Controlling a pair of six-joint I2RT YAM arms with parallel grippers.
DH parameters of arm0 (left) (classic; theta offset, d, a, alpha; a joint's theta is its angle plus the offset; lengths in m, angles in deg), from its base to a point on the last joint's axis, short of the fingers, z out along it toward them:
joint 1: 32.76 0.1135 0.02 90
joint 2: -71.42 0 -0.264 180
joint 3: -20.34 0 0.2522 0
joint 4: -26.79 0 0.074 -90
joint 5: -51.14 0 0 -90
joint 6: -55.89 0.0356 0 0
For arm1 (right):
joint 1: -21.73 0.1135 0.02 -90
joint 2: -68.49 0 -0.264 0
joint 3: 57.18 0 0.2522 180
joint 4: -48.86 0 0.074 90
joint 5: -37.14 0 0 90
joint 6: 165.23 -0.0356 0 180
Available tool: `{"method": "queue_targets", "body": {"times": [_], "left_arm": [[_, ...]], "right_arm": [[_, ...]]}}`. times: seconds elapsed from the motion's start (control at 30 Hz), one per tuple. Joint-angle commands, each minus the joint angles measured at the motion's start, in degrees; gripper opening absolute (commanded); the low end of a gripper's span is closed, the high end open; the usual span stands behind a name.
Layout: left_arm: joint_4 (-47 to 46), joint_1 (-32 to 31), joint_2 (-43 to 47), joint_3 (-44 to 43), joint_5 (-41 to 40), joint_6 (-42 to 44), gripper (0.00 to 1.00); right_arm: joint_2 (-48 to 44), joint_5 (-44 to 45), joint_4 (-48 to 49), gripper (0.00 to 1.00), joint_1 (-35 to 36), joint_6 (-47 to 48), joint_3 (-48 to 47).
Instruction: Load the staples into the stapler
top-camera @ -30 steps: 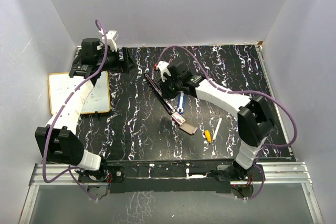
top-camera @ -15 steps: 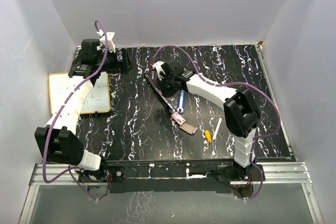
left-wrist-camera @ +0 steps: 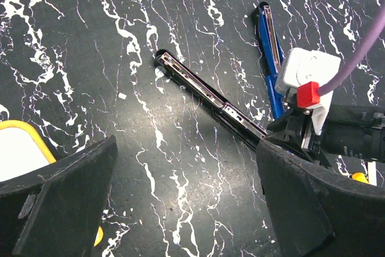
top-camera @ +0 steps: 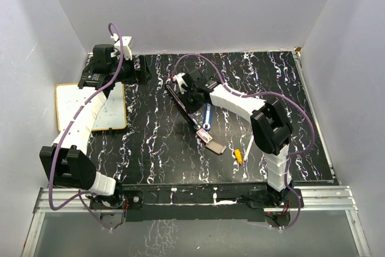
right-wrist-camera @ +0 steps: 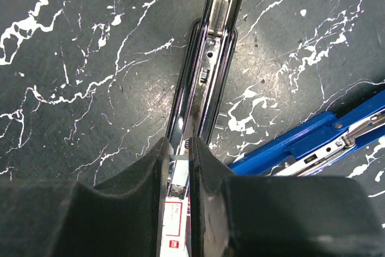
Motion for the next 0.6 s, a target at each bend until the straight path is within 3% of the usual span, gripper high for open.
{"method": "queue_targets", "body": {"times": [0.0, 0.57], "left_arm": [[0.56, 0.44, 3.28, -2.45, 0.53, 0.25, 0.97], [0.47, 0.44, 2.98, -2.72, 1.11, -0.02, 0.97]], "right_arm": [[0.13, 0.31, 0.03, 0.11, -0.04, -0.09, -2.96], [1.80, 2.17, -1.08, 0.09, -0.07, -2.19, -4.08]]}}
